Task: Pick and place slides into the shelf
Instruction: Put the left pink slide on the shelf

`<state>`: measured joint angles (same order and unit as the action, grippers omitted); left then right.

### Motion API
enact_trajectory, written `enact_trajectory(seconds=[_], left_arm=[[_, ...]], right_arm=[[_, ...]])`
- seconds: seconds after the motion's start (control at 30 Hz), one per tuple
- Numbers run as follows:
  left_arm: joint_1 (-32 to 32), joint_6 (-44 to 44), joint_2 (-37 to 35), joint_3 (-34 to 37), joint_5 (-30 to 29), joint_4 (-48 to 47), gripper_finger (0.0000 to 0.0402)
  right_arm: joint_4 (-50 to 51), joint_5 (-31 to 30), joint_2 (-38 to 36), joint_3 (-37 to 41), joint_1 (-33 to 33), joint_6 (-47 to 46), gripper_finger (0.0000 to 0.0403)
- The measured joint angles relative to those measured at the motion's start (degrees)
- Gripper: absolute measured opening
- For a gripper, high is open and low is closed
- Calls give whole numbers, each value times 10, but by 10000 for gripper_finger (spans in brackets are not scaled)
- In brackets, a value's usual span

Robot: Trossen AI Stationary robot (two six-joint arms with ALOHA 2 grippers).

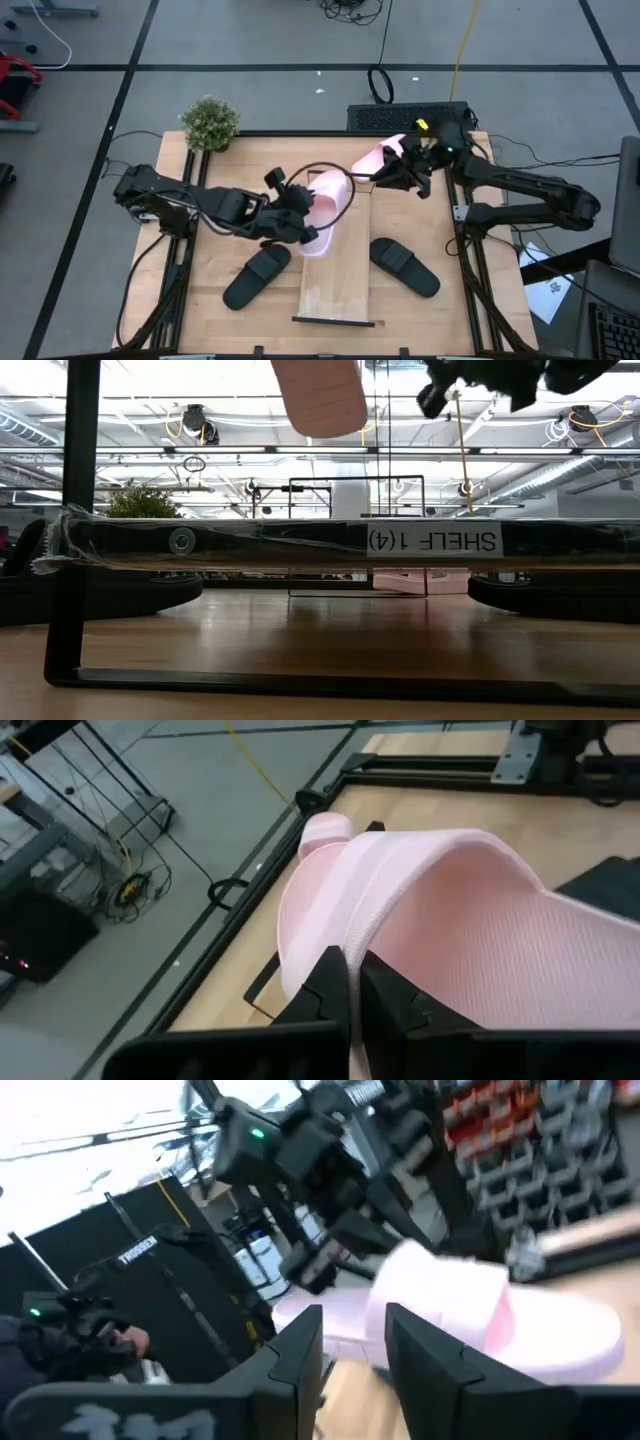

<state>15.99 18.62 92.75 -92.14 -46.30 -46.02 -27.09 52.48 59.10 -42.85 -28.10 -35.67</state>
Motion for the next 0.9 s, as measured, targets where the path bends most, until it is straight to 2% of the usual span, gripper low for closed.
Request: enact_trajectory(seconds=[0.2,0.37,0.47,0.9], left_arm=[[14,-5,-5,0,-3,2,0],[15,-5,-6,0,-2,14,0],[13,-12,-6,0,-2,27,0],[-10,-46,-6,0,24,72,0]], right_arm=[[-10,18,42,0,-13,-12,148],[-68,20,64,0,-14,-14,199],[-110,41,72,0,-14,-25,219],[-111,49,75,0,-7,-11,228]])
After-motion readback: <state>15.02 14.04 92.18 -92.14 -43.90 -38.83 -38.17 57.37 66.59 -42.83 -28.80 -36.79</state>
